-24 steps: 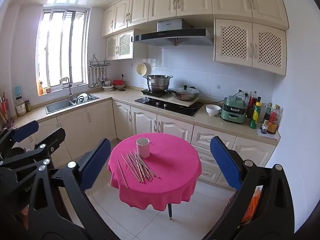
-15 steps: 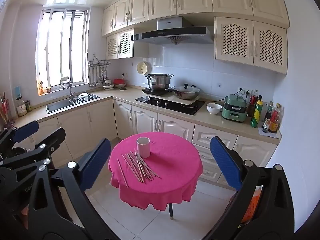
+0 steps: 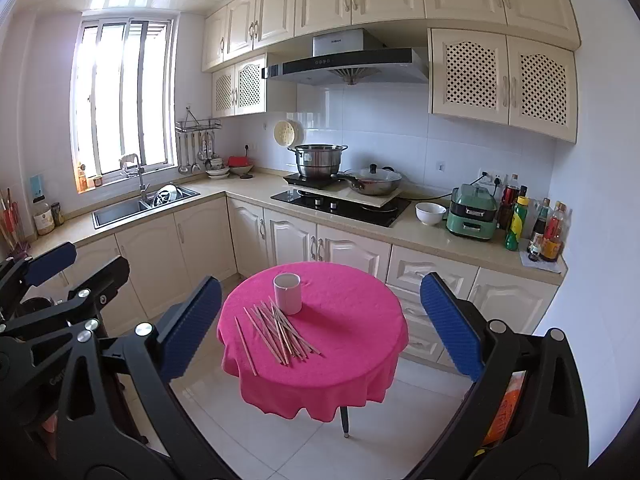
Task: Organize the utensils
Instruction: 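Move both tools toward the loose chopsticks on the pink table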
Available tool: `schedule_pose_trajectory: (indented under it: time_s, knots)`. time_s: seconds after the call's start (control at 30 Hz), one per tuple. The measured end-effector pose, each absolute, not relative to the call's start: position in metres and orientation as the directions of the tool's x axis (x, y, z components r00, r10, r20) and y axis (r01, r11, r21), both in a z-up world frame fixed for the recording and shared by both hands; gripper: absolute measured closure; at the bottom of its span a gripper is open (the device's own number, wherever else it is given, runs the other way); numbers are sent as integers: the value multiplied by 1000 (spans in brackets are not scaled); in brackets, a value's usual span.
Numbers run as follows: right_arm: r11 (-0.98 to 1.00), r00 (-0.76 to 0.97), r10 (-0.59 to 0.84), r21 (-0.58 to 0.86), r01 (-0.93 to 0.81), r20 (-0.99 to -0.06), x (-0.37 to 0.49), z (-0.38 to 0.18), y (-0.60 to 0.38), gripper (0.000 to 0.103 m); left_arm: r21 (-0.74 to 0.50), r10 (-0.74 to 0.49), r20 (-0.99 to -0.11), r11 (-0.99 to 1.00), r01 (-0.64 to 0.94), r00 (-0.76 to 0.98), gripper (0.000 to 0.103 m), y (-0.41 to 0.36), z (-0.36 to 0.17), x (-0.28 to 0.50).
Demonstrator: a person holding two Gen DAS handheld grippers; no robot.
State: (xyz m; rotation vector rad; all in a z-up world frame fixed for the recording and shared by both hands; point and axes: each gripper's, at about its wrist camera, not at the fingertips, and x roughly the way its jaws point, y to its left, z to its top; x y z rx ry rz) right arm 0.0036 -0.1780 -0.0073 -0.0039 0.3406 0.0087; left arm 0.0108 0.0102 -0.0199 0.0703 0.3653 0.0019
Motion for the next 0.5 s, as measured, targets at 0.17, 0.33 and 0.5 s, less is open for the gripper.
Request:
schedule_pose_trajectory:
  time_s: [0.17,0.33,0.5]
  knots:
    - [1000,941,17,7,-15,-337,10,-14,-179,6,74,23,-367,997,4,930,37,10,-19,16]
    - [1000,940,30,16,-26,-339,17,-13,-181,6,80,35,-369,997,-6,929,37,9,-18,21]
    - [999,939,45,23,-40,-340,22,-12,-186,6,84,51,-370,996,-21,928,37,6,-17,25]
